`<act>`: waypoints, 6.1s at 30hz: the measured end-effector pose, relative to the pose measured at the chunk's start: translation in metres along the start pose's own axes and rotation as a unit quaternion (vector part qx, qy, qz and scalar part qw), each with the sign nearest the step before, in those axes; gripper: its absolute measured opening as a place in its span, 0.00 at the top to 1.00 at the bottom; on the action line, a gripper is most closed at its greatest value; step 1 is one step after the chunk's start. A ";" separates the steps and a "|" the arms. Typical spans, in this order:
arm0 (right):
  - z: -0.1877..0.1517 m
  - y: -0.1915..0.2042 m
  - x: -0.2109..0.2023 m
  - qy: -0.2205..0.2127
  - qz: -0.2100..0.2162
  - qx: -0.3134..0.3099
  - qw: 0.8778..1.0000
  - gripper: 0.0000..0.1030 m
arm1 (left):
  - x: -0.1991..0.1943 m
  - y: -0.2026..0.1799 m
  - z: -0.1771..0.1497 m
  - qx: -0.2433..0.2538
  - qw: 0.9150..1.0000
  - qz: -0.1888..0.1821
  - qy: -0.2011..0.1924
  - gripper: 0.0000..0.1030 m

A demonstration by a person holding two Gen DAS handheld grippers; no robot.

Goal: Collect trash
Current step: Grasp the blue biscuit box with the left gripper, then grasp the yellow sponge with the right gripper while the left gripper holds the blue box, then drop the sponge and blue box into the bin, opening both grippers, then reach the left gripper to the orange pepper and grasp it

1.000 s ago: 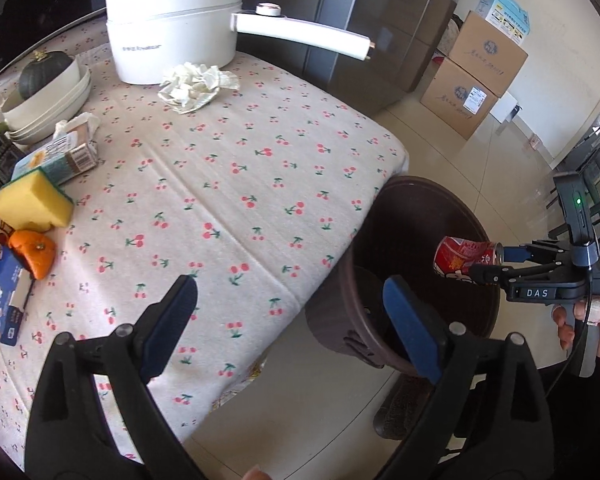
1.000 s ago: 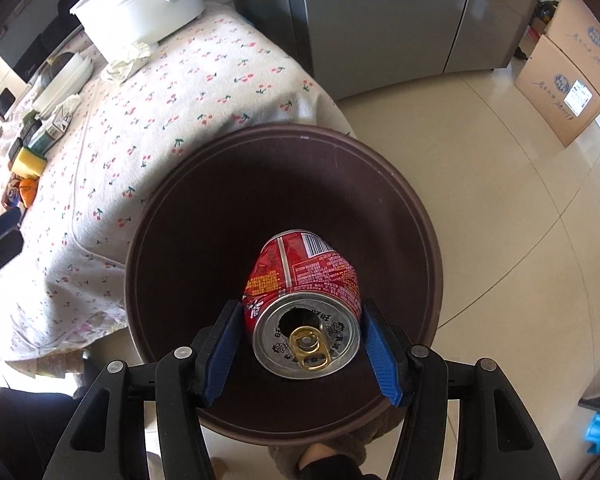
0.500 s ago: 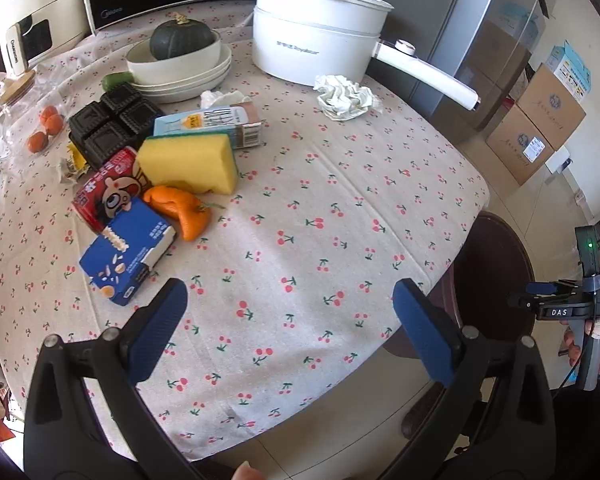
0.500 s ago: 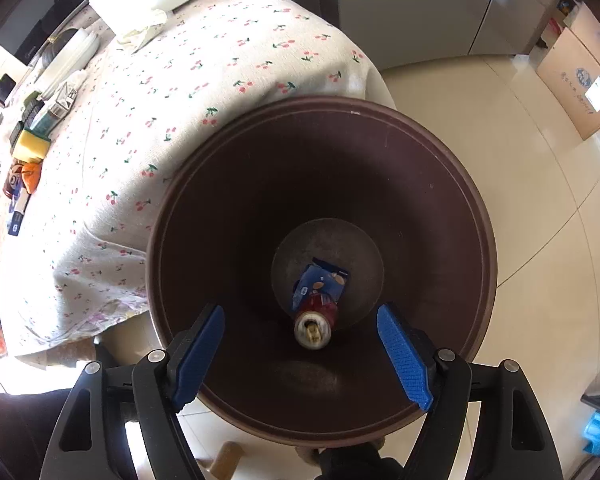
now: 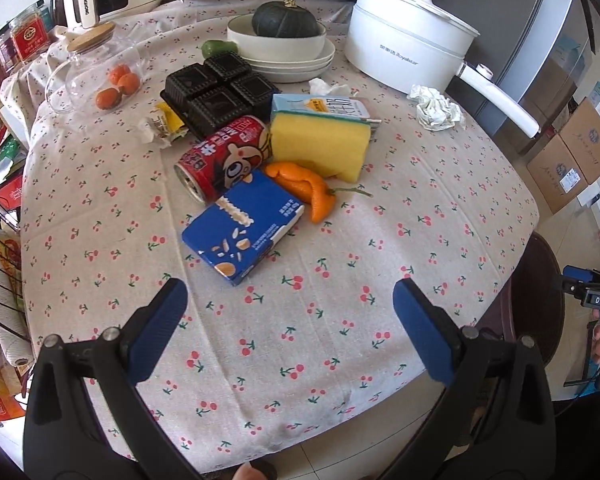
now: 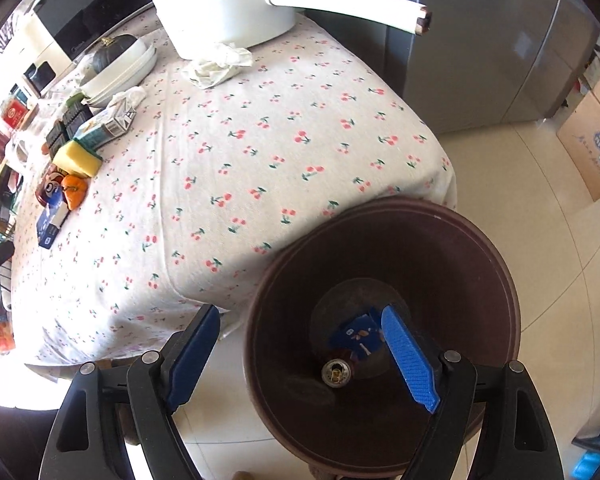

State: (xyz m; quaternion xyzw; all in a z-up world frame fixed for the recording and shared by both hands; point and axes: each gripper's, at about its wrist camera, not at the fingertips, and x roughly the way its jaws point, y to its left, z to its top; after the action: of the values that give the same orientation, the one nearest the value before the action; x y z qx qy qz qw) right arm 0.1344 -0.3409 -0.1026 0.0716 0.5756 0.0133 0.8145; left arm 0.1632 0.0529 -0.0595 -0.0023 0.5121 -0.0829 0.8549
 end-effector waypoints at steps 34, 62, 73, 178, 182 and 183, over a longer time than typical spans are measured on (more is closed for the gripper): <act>0.057 0.113 0.016 -0.027 0.011 -0.099 0.995 0.15 | 0.070 0.024 0.019 0.033 0.996 -0.005 0.085 0.30; 0.120 0.272 0.092 -0.152 0.062 -0.191 0.968 0.15 | -0.013 0.097 -0.007 -0.079 0.997 0.006 -0.007 0.30; 0.110 0.274 0.081 -0.143 0.084 -0.212 0.963 0.58 | -0.019 0.089 -0.007 -0.077 0.997 0.015 -0.022 0.30; -0.018 -0.040 -0.054 -0.086 -0.029 -0.035 0.995 0.22 | 0.004 -0.168 -0.025 0.175 0.982 -0.054 -0.035 0.02; -0.008 -0.018 -0.050 -0.089 -0.024 -0.050 0.994 0.20 | 0.001 -0.146 -0.023 0.155 0.986 -0.043 -0.035 0.02; -0.005 -0.012 -0.049 -0.090 -0.023 -0.055 0.994 0.20 | 0.001 -0.141 -0.022 0.150 0.987 -0.041 -0.035 0.02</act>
State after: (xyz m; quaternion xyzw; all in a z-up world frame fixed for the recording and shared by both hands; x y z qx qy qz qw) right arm 0.1123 -0.3578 -0.0604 0.0141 0.5002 0.0195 0.8656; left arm 0.1245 -0.0840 -0.0581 0.1026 0.4634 -0.1936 0.8586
